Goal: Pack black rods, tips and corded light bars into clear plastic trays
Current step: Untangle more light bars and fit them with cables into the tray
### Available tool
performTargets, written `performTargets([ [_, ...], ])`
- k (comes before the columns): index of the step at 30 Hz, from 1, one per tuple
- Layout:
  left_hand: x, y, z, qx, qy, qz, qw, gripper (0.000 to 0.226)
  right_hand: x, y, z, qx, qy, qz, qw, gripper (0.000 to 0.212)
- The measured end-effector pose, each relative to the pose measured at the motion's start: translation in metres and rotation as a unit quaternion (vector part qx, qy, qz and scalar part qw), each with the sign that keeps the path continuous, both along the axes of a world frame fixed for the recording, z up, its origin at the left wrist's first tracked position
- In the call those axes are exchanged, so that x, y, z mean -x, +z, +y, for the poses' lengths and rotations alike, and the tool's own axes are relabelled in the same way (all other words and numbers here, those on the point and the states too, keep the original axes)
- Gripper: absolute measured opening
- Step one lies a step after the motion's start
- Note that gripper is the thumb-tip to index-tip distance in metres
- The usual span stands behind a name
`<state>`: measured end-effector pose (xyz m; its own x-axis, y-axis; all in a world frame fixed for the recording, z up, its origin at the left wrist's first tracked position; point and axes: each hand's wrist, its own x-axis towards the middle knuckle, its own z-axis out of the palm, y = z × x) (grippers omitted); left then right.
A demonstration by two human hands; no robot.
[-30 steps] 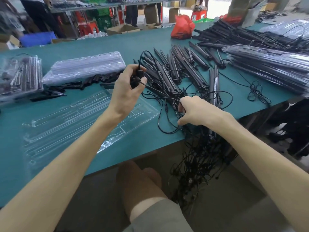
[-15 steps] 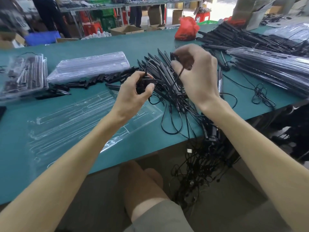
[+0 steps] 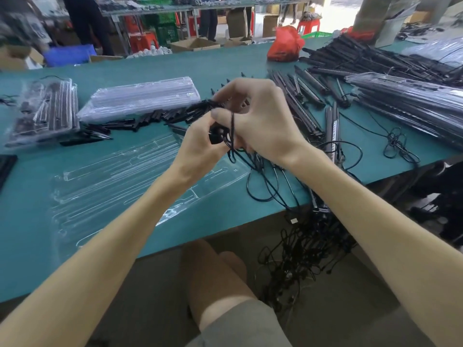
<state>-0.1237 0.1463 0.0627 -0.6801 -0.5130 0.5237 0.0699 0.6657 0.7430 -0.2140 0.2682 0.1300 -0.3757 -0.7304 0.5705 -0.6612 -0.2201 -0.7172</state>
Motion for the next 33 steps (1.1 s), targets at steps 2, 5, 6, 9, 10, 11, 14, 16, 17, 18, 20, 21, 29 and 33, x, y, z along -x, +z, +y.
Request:
performTargets([
  [2,0.000,-0.001,0.000,0.010,0.001,0.000,1.000,0.029,-0.001,0.005,-0.005,0.038,-0.032,-0.011,0.999,0.013],
  [5,0.000,0.004,0.001,0.004,0.002,0.008,1.000,0.017,0.003,0.017,-0.011,0.168,-0.073,0.015,0.983,0.017],
  [6,0.001,0.008,0.003,0.000,0.000,0.016,1.000,0.017,0.004,0.020,-0.013,0.193,-0.071,0.040,0.978,0.017],
  [9,0.009,0.020,0.008,0.014,-0.017,0.044,0.999,0.021,0.007,0.022,-0.018,0.189,-0.045,0.109,0.975,0.018],
  [10,0.014,0.021,0.009,0.022,-0.018,0.049,0.998,0.022,0.008,0.019,-0.019,0.165,-0.044,0.107,0.979,0.020],
  [11,0.019,0.021,0.010,0.025,-0.014,0.046,0.999,0.022,0.010,0.015,-0.019,0.135,-0.054,0.096,0.985,0.023],
  [14,0.035,0.007,0.017,0.060,0.005,0.000,0.998,0.030,0.024,0.000,-0.017,0.036,-0.117,0.064,0.990,0.034],
  [16,0.042,-0.008,0.030,0.081,0.005,-0.042,0.996,0.030,0.037,-0.008,-0.012,-0.046,-0.128,0.076,0.988,0.040],
  [17,0.044,-0.014,0.036,0.081,-0.001,-0.061,0.995,0.031,0.042,-0.013,-0.008,-0.097,-0.118,0.087,0.984,0.042],
  [18,0.046,-0.022,0.041,0.092,-0.027,-0.080,0.992,0.033,0.046,-0.017,-0.005,-0.148,-0.104,0.094,0.979,0.043],
  [20,0.049,-0.035,0.046,0.145,-0.064,-0.144,0.977,0.029,0.048,-0.030,0.000,-0.220,-0.080,0.100,0.967,0.042],
  [21,0.048,-0.039,0.047,0.179,-0.083,-0.166,0.966,0.028,0.049,-0.038,0.002,-0.236,-0.075,0.108,0.963,0.039],
  [29,0.021,-0.026,0.031,0.351,-0.091,-0.292,0.885,0.060,0.052,-0.085,-0.011,-0.138,-0.062,0.038,0.988,0.024],
  [33,-0.002,-0.018,0.027,0.396,-0.067,-0.237,0.885,0.077,0.058,-0.091,-0.024,-0.134,-0.076,0.003,0.988,0.028],
])
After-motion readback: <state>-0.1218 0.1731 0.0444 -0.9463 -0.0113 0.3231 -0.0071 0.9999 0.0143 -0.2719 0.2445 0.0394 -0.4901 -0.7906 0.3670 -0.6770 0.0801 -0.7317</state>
